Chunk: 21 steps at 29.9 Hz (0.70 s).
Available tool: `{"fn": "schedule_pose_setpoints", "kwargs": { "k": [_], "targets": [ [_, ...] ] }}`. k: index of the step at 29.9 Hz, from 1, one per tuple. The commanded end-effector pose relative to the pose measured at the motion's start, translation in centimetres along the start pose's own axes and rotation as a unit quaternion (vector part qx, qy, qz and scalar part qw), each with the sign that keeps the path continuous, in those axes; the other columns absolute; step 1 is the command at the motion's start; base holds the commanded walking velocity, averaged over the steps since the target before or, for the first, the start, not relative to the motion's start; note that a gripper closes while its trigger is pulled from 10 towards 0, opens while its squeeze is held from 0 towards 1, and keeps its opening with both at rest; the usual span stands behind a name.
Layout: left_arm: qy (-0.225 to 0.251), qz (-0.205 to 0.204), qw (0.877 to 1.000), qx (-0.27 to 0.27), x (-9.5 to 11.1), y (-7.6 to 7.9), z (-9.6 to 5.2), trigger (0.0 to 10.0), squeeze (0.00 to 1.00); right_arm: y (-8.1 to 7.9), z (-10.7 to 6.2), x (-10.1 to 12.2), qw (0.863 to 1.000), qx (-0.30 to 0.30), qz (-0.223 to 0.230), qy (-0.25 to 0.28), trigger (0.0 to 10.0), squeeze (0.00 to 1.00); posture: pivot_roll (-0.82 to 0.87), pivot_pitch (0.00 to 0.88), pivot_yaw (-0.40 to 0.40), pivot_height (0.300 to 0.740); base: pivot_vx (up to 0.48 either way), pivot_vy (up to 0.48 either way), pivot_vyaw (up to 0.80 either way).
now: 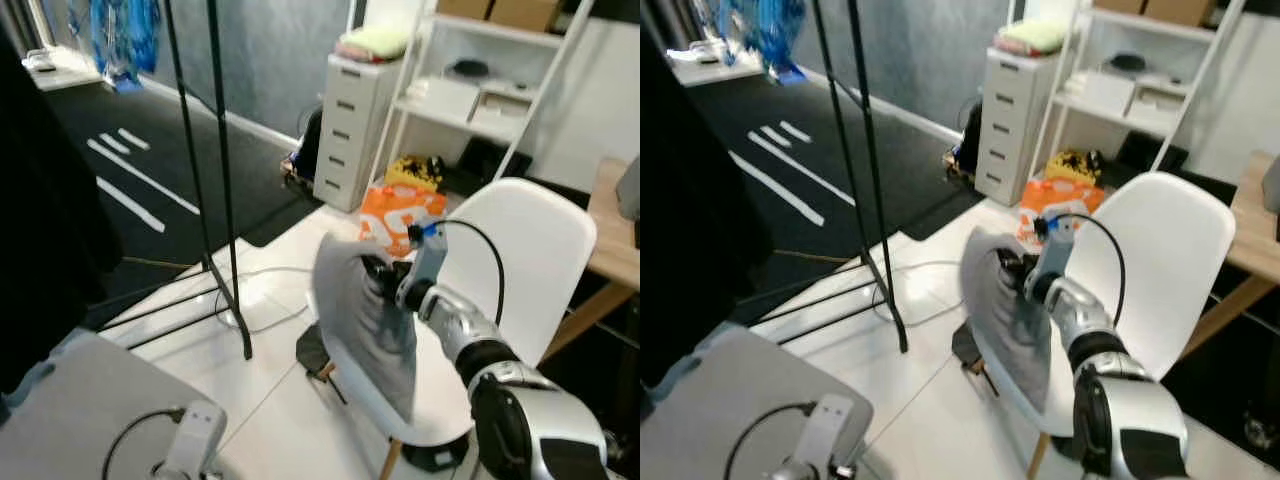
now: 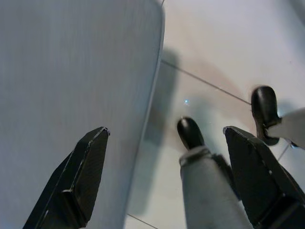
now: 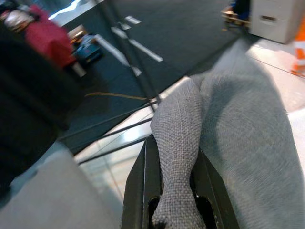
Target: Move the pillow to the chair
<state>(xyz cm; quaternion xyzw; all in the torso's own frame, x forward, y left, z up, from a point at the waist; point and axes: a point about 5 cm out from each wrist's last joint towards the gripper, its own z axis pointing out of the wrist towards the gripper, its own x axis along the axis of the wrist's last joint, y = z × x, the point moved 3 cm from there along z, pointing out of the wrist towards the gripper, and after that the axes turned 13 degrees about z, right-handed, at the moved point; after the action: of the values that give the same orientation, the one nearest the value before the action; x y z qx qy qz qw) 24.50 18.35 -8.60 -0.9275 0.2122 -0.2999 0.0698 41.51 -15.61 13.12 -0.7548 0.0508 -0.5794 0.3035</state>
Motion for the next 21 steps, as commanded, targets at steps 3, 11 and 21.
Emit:
{"fn": "schedule_pose_setpoints", "kwargs": {
  "k": [3, 11, 21],
  "targets": [
    [0.012, 0.000, 1.000, -0.018, 1.7, 1.8, 0.2, 10.0, 0.00, 0.0, -0.2, 2.3, 0.999, 0.004, -0.007, 0.035, 10.0, 0.00, -0.17, 0.000, -0.063, 0.740, 0.412, 0.000, -0.75],
    [0.010, -0.001, 1.000, -0.021, 1.4, 2.2, 0.2, 10.0, 0.00, 0.0, -0.2, 2.7, 0.999, 0.005, -0.008, 0.040, 10.0, 0.00, -0.17, 0.000, -0.064, 0.740, 0.414, 0.000, -0.75],
    [0.004, -0.006, 1.000, -0.013, -0.2, 0.6, 0.0, 10.0, 0.00, 2.1, -0.8, 1.7, 0.997, -0.069, -0.043, -0.005, 10.0, 0.00, -0.18, 0.000, -0.064, 0.740, 0.396, 0.000, -0.74]
  ]
}}
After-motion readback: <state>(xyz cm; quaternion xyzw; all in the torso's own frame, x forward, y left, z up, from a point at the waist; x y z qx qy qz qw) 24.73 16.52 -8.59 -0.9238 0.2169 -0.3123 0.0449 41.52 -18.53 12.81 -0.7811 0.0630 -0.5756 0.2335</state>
